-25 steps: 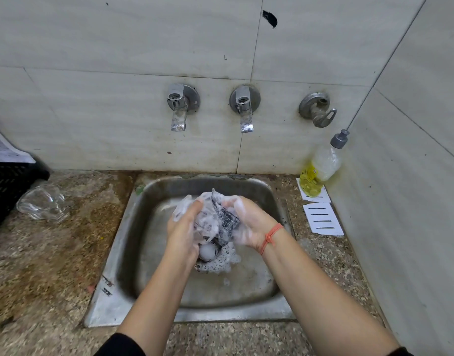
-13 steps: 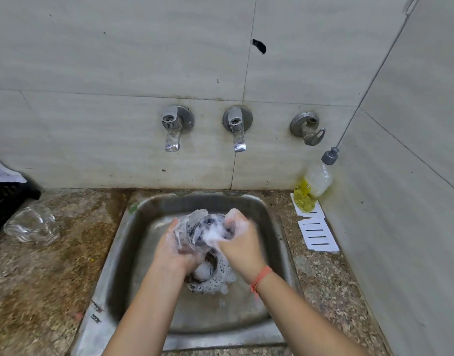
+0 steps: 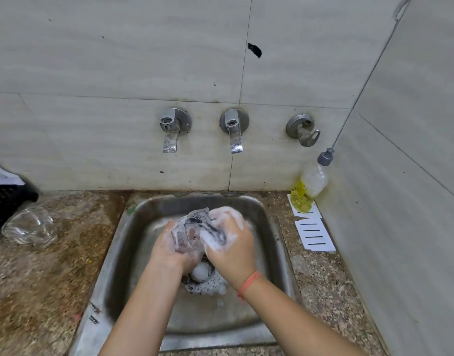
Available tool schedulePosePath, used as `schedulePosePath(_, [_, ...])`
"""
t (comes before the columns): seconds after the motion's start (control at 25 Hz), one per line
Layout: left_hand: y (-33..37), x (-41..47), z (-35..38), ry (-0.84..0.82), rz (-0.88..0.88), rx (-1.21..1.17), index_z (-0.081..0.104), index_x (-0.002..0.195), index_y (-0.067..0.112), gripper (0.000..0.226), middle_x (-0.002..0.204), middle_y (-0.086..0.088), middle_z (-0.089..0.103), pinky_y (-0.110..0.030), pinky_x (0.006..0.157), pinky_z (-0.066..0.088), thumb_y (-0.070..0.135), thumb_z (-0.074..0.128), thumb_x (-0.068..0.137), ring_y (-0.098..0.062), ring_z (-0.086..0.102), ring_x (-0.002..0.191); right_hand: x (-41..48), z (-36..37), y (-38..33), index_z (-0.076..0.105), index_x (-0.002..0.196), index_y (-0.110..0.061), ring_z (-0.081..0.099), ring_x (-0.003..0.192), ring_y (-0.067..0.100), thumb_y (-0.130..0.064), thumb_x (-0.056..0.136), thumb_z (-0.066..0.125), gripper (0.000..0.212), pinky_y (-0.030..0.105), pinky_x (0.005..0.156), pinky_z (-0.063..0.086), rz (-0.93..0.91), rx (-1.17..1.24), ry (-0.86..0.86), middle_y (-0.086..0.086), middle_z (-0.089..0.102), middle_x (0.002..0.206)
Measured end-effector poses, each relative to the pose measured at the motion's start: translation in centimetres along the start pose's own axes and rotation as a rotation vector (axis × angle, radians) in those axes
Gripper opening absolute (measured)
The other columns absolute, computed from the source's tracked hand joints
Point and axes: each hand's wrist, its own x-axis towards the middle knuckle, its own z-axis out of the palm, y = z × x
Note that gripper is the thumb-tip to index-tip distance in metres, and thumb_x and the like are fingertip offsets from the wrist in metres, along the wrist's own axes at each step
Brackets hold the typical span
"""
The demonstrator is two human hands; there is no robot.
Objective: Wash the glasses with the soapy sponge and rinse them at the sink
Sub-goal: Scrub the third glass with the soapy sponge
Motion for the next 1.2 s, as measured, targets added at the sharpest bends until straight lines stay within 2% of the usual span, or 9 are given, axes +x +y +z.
schedulePosePath(0.16, [0.4,-0.3,0.1,-0.013,0.033,0.067,0.063,0.117,0.003,0.051,0.112,-0.015,0.069,-0.041,0.095,0.049,0.046,0.057,0.090,-0.031,0.065,0.105,-1.7,0.4,0.4,0.059,0.099,-0.022,0.062,0.082,0.016,-0.028,0.079,0.062,0.021,0.030,0.075,0.049,-0.003,-0.022,-0.199,-0.003,0.067,0.092])
schedulePosePath(0.36, [0.1,-0.4,0.1,-0.087,0.124,0.217,0.058,0.089,0.008,0.027,0.060,-0.010,0.067,-0.030,0.051,0.053,0.034,0.052,0.094,-0.024,0.066,0.051,-0.9,-0.4,-1.1,0.059,0.086,-0.022,0.056,0.082,0.019,-0.027,0.088,0.046,0.014,0.032,0.073,0.044,0.028,-0.064,-0.602,0.001,0.062,0.085])
schedulePosePath(0.44, [-0.6,-0.3,-0.2,-0.104,0.173,0.251,0.063,0.101,0.007,0.026,0.080,-0.012,0.071,-0.035,0.061,0.059,0.031,0.057,0.092,-0.025,0.069,0.070,0.4,-0.7,-1.3,0.061,0.086,-0.013,0.055,0.068,0.016,-0.025,0.095,0.045,0.022,0.034,0.070,0.042,0.502,0.229,-0.657,-0.001,0.060,0.070])
schedulePosePath(0.52, [-1.5,-0.3,-0.2,-0.190,0.275,0.242,0.068,0.100,0.005,0.026,0.096,-0.020,0.067,-0.046,0.072,0.058,0.028,0.059,0.091,-0.031,0.066,0.084,1.3,-1.0,-1.3,0.060,0.108,0.000,0.063,0.074,0.016,-0.025,0.102,0.041,0.032,0.035,0.076,0.048,0.927,0.925,-0.630,0.006,0.069,0.079])
schedulePosePath(0.6, [-2.3,-0.7,-0.2,-0.253,0.408,0.296,0.073,0.080,0.009,0.021,0.088,-0.019,0.069,-0.042,0.070,0.058,0.023,0.061,0.089,-0.029,0.068,0.076,1.3,-0.9,-1.4,0.056,0.121,0.003,0.067,0.094,0.017,-0.020,0.102,0.042,0.033,0.032,0.088,0.052,1.013,1.222,-0.517,0.009,0.071,0.100])
schedulePosePath(0.72, [-2.3,-1.4,0.5,-0.293,0.415,0.292,0.073,0.077,0.008,0.021,0.076,-0.015,0.072,-0.040,0.070,0.058,0.026,0.065,0.081,-0.024,0.071,0.065,-0.2,-0.4,-1.4,0.060,0.111,-0.008,0.065,0.081,0.001,-0.014,0.090,0.056,0.022,0.017,0.068,0.050,0.580,0.576,-0.404,-0.007,0.070,0.088])
schedulePosePath(0.84, [-1.5,-1.8,1.9,-0.279,0.423,0.376,0.075,0.090,0.008,0.037,0.079,-0.015,0.072,-0.041,0.061,0.060,0.040,0.059,0.089,-0.027,0.071,0.066,-0.8,0.1,-0.3,0.058,0.105,-0.012,0.060,0.087,0.016,-0.029,0.082,0.054,0.029,0.031,0.074,0.050,0.206,0.123,-0.379,0.002,0.065,0.094])
schedulePosePath(1.04, [-2.0,-1.6,1.8,-0.335,0.520,0.437,0.063,0.085,0.009,0.009,0.079,-0.011,0.070,-0.040,0.067,0.059,0.018,0.065,0.083,-0.022,0.070,0.068,1.8,0.1,-0.6,0.057,0.124,0.000,0.063,0.109,0.029,-0.041,0.095,0.051,0.051,0.043,0.099,0.048,1.118,1.302,-0.360,0.018,0.065,0.119])
schedulePosePath(1.2, [-2.3,-0.4,0.9,-0.428,0.397,0.346,0.062,0.098,0.013,0.040,0.088,-0.012,0.071,-0.038,0.070,0.060,0.021,0.076,0.061,-0.023,0.070,0.076,2.0,0.2,0.4,0.062,0.100,-0.002,0.058,0.086,0.026,-0.019,0.084,0.067,0.024,0.029,0.064,0.045,0.945,0.840,-0.300,0.020,0.066,0.104])
